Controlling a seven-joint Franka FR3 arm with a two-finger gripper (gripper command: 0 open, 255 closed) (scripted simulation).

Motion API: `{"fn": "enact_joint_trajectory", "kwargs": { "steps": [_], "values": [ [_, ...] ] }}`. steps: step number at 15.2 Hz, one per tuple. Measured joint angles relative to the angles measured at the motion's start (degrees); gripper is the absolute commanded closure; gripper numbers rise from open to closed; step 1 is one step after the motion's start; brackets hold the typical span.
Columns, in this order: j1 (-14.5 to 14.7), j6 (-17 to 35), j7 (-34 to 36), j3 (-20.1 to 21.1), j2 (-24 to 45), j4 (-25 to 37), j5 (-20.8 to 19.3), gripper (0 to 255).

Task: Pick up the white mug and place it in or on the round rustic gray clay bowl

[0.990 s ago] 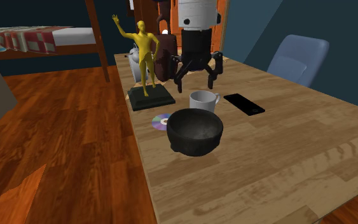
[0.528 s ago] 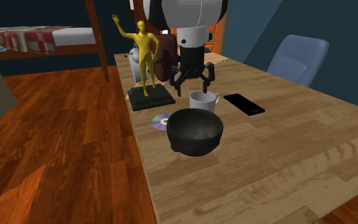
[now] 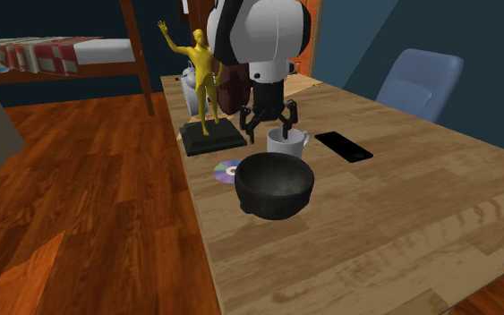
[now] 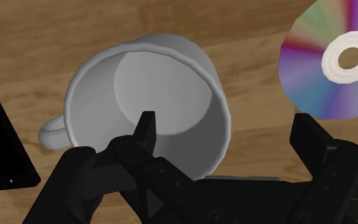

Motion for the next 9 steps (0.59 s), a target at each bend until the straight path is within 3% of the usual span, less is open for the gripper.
{"fn": "enact_joint_trajectory", "kwargs": {
  "steps": [9],
  "values": [
    [-0.1,2.5,0.0,0.0,1.0,-1.5,0.0,0]
  ]
}}
